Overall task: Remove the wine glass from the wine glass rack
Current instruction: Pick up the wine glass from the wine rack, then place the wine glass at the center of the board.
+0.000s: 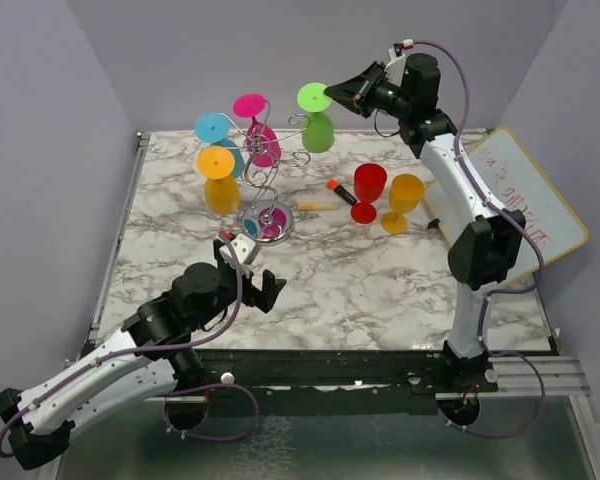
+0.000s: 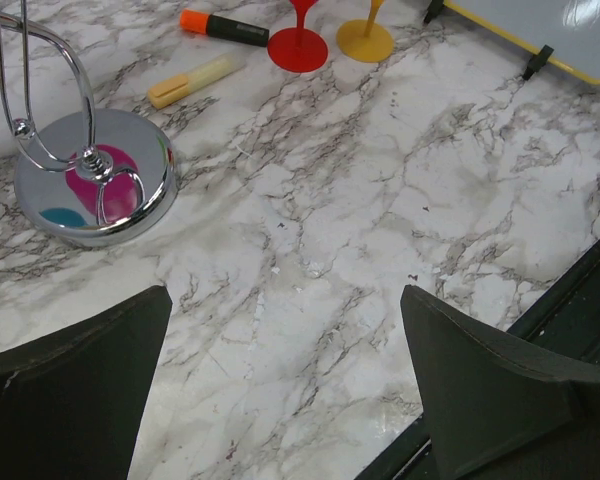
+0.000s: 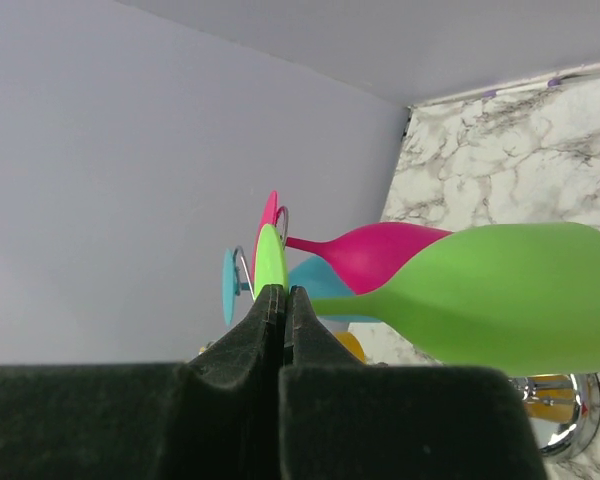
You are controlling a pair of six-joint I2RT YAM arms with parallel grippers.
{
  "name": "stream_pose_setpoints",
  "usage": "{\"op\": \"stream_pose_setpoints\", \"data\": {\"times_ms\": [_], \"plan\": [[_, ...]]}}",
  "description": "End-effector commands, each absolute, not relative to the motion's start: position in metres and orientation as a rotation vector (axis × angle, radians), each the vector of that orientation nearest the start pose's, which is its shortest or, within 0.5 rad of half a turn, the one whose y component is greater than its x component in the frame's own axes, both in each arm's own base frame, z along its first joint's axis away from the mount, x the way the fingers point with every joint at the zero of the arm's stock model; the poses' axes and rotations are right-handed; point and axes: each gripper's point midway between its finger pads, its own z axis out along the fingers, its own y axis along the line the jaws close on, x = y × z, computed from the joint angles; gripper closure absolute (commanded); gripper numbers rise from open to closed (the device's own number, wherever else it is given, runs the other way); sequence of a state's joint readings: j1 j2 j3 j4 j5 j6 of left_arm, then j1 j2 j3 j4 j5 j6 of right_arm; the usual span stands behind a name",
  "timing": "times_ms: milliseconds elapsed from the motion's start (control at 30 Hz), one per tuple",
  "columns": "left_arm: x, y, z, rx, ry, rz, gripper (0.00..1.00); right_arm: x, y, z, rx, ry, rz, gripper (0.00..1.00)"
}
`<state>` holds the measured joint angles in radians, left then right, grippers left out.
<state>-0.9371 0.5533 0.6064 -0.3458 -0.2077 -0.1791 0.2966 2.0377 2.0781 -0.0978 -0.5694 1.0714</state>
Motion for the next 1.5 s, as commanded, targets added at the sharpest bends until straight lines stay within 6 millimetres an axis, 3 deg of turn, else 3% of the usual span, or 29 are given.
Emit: {"op": "stream_pose_setpoints", "data": {"times_ms": [0,233,367,533,767,1167,1467], "plan": [[0.179,-0.189,0.229,0.539,1.788,-0.573,0.01,0.498,0.266,0.426,0.141,1.734,1.399,0.99],[0.181,-0.185,0.234,0.525,1.784,-0.558,0.01,0.466,0.245,0.436,0.049,1.696,1.32,0.99],[0.18,-0.178,0.243,0.487,1.739,-0.561,0.01,0.441,0.232,0.424,0.033,1.706,1.241,0.99],[0.178,-0.181,0.243,0.498,1.733,-0.583,0.01,0.398,0.221,0.423,-0.046,1.696,1.196,0.99],[0.172,-0.197,0.234,0.595,1.756,-0.629,0.01,0.338,0.224,0.439,-0.261,1.65,1.253,0.99],[0.165,-0.208,0.238,0.583,1.746,-0.725,0.01,0.273,0.211,0.39,-0.417,1.749,1.191,0.99],[0.137,-0.246,0.273,0.45,1.666,-1.165,0.09,0.228,0.217,0.344,-0.541,1.823,1.342,0.99]]}}
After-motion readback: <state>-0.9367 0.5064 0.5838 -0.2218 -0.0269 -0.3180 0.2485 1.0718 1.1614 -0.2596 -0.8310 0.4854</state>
